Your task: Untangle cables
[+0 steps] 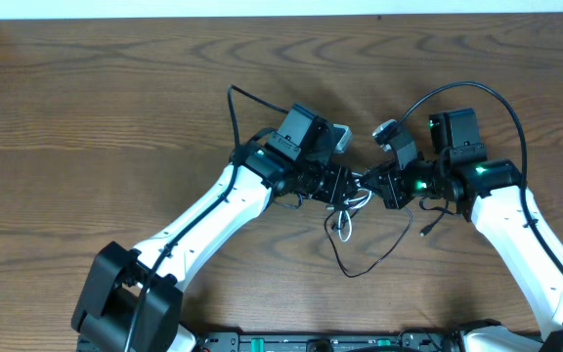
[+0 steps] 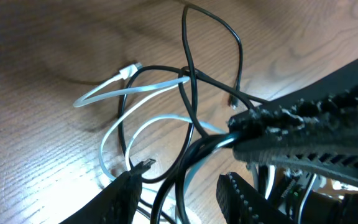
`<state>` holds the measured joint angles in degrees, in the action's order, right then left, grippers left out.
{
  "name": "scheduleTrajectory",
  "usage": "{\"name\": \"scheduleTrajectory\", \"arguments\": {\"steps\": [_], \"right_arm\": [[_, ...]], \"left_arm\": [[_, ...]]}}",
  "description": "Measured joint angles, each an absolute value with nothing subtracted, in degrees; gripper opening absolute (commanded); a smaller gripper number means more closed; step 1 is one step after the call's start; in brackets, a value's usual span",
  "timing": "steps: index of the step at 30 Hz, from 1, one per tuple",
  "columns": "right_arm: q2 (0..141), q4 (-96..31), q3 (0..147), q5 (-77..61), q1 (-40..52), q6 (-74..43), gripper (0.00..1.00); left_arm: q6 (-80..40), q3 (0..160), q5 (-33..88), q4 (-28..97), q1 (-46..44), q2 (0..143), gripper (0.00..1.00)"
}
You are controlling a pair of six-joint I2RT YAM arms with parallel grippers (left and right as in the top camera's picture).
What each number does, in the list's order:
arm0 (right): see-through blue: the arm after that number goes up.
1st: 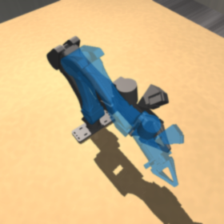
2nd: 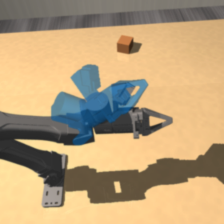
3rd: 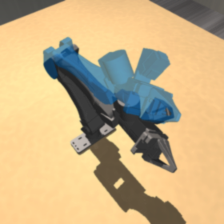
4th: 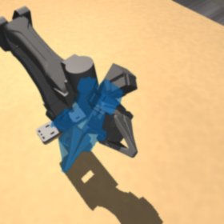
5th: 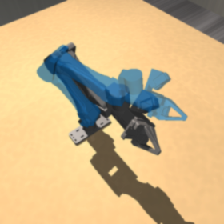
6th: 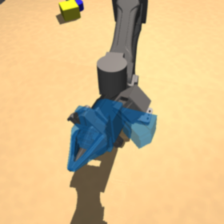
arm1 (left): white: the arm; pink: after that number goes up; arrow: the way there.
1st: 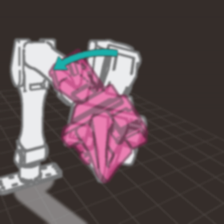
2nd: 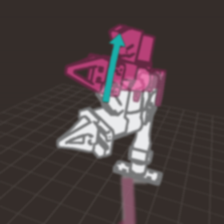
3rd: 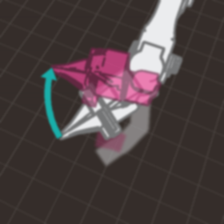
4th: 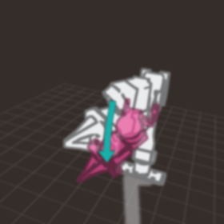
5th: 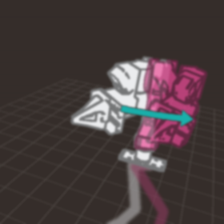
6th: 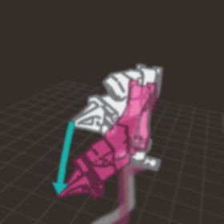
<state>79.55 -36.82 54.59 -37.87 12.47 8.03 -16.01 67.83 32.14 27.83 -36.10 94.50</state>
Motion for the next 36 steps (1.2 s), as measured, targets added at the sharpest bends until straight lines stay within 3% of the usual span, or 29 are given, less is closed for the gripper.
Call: {"name": "scheduleTrajectory", "arguments": {"steps": [2, 6, 7, 9, 11, 21, 29, 36], "right_arm": [[79.5, -36.7, 54.6, -38.2, 12.5, 8.0, 0.01], [79.5, -36.6, 54.6, -38.9, 12.5, 8.0, 0.02], [79.5, -36.6, 54.6, -38.9, 12.5, 8.0, 0.11], [79.5, -36.5, 54.6, -39.0, 12.5, 8.1, 0.36], [79.5, -36.5, 54.6, -38.0, 12.5, 8.0, 0.41], [79.1, -34.9, 54.6, -28.3, 9.4, -1.4, 0.40], [75.8, -32.6, 54.6, -34.8, 8.9, -4.2, 0.24], [75.8, -32.8, 54.6, -38.3, 9.1, -5.9, 0.24]], "left_arm": [[-16.0, 67.8, 30.8, 27.5, -36.6, 94.5, 0.44], [-16.0, 67.8, 28.4, 26.9, -37.4, 94.5, 0.19], [-15.7, 67.8, 28.1, 26.8, -37.4, 94.5, 0.08], [-15.4, 67.8, 27.6, 26.5, -37.4, 94.5, 0.07], [-15.1, 67.8, 27.2, 26.1, -37.4, 94.5, 0.07], [-21.0, 67.8, 26.6, 24.5, -32.8, 94.5, 0.07], [-30.8, 67.8, 28.6, 23.7, -30.4, 94.5, 0.07], [-34.8, 67.8, 36.7, 21.9, -30.5, 94.5, 0.08]]}}
